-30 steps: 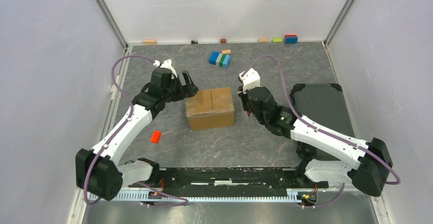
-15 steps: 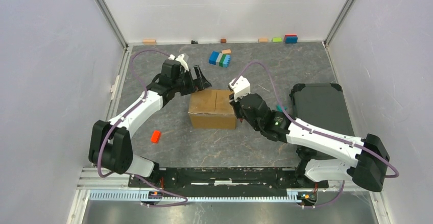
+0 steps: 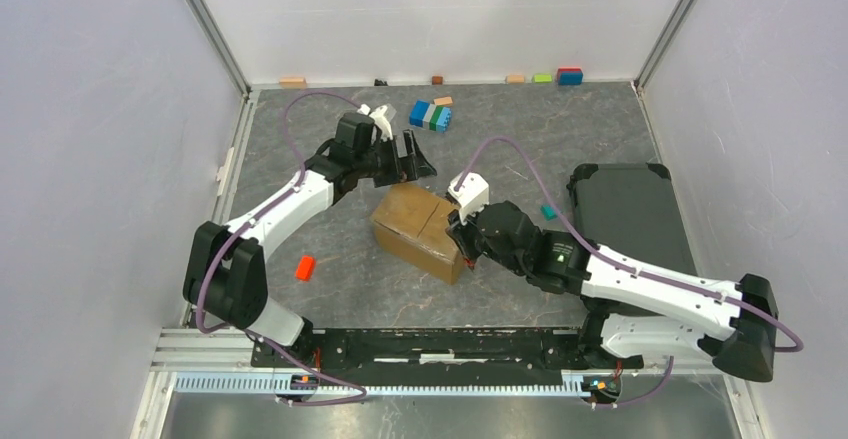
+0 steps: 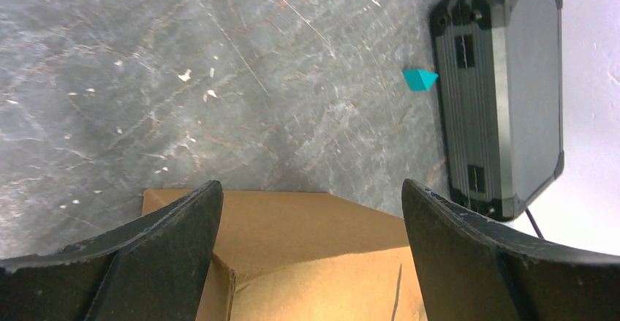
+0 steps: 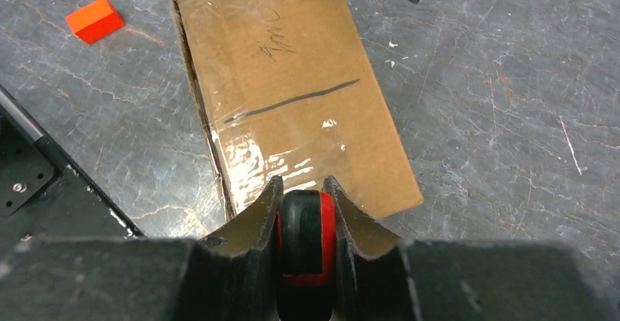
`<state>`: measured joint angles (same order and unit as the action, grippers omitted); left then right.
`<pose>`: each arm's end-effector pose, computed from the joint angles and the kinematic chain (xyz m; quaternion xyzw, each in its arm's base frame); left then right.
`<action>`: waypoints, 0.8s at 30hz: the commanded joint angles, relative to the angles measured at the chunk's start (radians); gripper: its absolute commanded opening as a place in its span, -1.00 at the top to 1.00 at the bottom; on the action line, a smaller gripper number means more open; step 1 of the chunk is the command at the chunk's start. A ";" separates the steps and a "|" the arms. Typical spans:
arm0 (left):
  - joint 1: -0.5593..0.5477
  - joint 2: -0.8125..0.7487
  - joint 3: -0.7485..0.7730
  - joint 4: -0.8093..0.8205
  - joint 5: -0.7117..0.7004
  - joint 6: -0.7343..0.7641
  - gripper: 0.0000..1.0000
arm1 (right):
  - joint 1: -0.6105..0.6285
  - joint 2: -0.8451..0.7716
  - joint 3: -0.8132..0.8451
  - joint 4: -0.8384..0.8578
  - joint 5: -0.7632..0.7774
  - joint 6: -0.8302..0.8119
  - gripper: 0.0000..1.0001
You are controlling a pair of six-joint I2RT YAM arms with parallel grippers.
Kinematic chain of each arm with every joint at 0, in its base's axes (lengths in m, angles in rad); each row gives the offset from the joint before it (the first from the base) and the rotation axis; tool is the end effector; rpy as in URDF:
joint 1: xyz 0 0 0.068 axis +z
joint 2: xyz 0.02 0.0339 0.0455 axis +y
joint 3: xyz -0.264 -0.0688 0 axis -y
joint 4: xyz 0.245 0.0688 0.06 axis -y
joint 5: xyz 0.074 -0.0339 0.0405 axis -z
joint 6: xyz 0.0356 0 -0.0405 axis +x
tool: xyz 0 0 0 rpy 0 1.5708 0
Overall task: Unpack the express box
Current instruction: Adjust the express box at the center of the board.
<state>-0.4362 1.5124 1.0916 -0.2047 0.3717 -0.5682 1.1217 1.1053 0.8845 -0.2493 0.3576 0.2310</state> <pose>0.3023 -0.1552 0.2690 0.0262 0.8787 -0.3596 0.3130 0.1195 0.2193 0.3057 -0.2774 0.7970 0.2039 0.4962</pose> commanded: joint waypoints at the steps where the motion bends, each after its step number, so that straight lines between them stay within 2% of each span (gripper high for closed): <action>1: -0.024 -0.005 0.039 -0.016 0.077 0.010 -0.94 | -0.002 -0.059 0.084 -0.048 -0.028 0.006 1.00; 6: -0.022 -0.008 0.106 -0.099 0.050 0.060 -0.96 | -0.002 -0.088 0.161 -0.122 -0.066 -0.016 1.00; 10: -0.011 -0.055 0.139 -0.167 -0.039 0.096 -0.98 | -0.002 -0.100 0.259 -0.168 -0.130 -0.032 1.00; 15: 0.021 -0.137 0.120 -0.235 -0.109 0.098 -0.96 | -0.002 -0.066 0.334 -0.145 -0.106 -0.067 1.00; 20: 0.045 -0.253 0.066 -0.340 -0.141 0.123 -0.84 | -0.002 0.021 0.458 -0.123 -0.124 -0.115 1.00; 24: 0.048 -0.275 0.049 -0.407 -0.128 0.156 -0.57 | -0.006 0.105 0.529 -0.102 -0.162 -0.150 1.00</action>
<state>-0.3916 1.2625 1.1625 -0.5209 0.2527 -0.4831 1.1210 1.1481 1.3239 -0.4042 0.2386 0.1375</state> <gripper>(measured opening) 0.842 0.267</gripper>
